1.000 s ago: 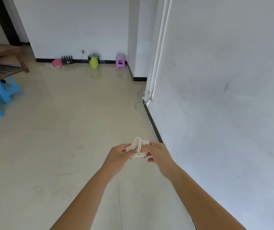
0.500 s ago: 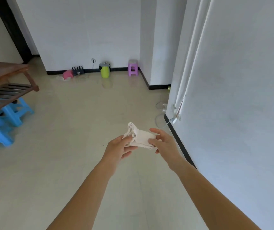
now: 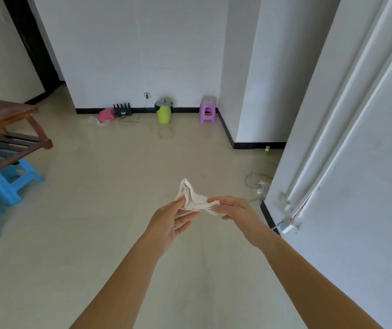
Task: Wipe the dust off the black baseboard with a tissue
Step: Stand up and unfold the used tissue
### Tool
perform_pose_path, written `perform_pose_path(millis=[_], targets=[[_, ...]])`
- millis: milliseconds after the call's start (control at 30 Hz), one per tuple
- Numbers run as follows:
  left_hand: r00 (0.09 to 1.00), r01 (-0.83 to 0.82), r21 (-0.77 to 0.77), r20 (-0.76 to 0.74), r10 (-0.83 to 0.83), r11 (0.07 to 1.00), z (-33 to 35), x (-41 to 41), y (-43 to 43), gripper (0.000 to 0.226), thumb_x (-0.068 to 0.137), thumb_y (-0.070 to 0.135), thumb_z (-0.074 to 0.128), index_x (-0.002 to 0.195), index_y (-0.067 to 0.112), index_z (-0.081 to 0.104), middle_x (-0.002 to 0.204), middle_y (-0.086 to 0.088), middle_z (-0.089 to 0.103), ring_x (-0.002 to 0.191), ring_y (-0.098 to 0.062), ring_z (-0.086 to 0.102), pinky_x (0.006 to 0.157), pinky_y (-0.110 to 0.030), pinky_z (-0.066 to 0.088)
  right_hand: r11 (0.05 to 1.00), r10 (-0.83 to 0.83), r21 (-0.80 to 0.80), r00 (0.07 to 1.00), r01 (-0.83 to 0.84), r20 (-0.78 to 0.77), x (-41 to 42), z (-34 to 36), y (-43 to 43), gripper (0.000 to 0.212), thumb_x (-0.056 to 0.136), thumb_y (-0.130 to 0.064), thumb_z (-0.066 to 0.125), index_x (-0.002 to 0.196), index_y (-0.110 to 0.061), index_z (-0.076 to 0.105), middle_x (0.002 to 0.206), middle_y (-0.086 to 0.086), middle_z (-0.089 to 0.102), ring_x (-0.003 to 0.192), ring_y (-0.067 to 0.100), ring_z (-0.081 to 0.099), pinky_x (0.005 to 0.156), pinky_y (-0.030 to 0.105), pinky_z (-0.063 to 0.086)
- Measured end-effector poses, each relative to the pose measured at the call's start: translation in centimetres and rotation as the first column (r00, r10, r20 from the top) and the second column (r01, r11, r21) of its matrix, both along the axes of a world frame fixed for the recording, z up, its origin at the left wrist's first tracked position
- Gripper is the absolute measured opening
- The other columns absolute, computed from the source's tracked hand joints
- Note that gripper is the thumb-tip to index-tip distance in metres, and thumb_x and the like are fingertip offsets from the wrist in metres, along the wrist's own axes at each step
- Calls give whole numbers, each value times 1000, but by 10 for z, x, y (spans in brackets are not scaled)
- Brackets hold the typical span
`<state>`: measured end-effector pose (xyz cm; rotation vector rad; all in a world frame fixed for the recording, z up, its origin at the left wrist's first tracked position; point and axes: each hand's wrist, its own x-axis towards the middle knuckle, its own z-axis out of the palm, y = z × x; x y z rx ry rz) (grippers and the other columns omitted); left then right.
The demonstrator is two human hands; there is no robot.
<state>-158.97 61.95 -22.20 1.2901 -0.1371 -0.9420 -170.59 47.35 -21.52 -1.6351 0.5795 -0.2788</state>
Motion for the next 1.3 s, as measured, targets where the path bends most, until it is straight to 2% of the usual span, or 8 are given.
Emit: perform_pose_path(millis=[67, 233, 367, 600, 800, 933, 1100, 1300], targets=[[1000, -15, -11, -11, 15, 1000, 0, 51, -25, 25, 99, 30, 50, 112, 15, 65, 103, -1, 74, 94, -14, 71, 96, -34, 47, 1000, 1, 2, 1000, -1, 17, 56, 0, -29, 13, 84, -23, 69, 93, -18, 77, 101, 4, 72, 88, 11, 62, 80, 28, 44], [998, -56, 20, 15, 56, 998, -10, 187, -94, 29, 98, 37, 49, 108, 16, 66, 99, -1, 75, 93, -15, 71, 92, -33, 50, 998, -29, 54, 998, 27, 47, 208, -14, -108, 15, 91, -18, 61, 86, -18, 76, 89, 7, 72, 84, 16, 65, 81, 35, 53], [997, -64, 44, 56, 61, 997, -25, 318, -156, 27, 98, 37, 49, 108, 17, 65, 101, -1, 75, 94, -15, 71, 91, -34, 49, 979, -124, 173, 988, 108, 86, 344, -23, -178, 18, 95, -13, 53, 98, -2, 67, 95, 16, 69, 83, 26, 67, 75, 38, 59], [990, 48, 180, 120, -71, 982, -22, 519, -286, 21, 94, 26, 57, 109, 14, 66, 105, -1, 73, 94, -15, 70, 97, -35, 46, 950, -180, 263, 983, 167, 28, 529, -4, -302, 16, 95, -14, 52, 96, -4, 64, 86, 9, 67, 75, 22, 67, 63, 30, 56], [965, 166, 295, 148, -216, 941, -33, 652, -425, 23, 90, 18, 61, 111, 11, 64, 110, -4, 70, 98, -16, 68, 86, -27, 48, 863, -338, 397, 941, 312, -4, 663, -11, -441, 14, 94, -15, 52, 93, -11, 66, 89, 12, 66, 74, 22, 64, 63, 31, 53], [937, 232, 304, 185, -297, 924, -48, 745, -535, 26, 91, 21, 61, 115, 11, 62, 113, -4, 68, 102, -17, 67, 84, -27, 49, 795, -432, 455, 901, 401, -37, 759, -24, -552, 12, 92, -11, 54, 96, -7, 64, 93, 15, 64, 81, 26, 60, 62, 32, 51], [949, 252, 301, 109, -295, 920, -46, 860, -665, 22, 90, 17, 59, 111, 12, 63, 112, -4, 67, 103, -20, 66, 94, -34, 46, 780, -416, 467, 902, 418, -113, 877, -26, -689, 11, 92, -9, 54, 87, -7, 63, 89, 14, 62, 73, 24, 59, 61, 31, 51], [962, 210, 342, 94, -256, 916, -34, 1006, -778, 31, 80, 22, 65, 108, 9, 67, 101, -3, 70, 97, -19, 69, 89, -32, 47, 807, -361, 449, 922, 383, -138, 1021, -21, -802, 12, 91, -10, 52, 88, -8, 64, 83, 12, 61, 68, 21, 58, 59, 29, 49]])
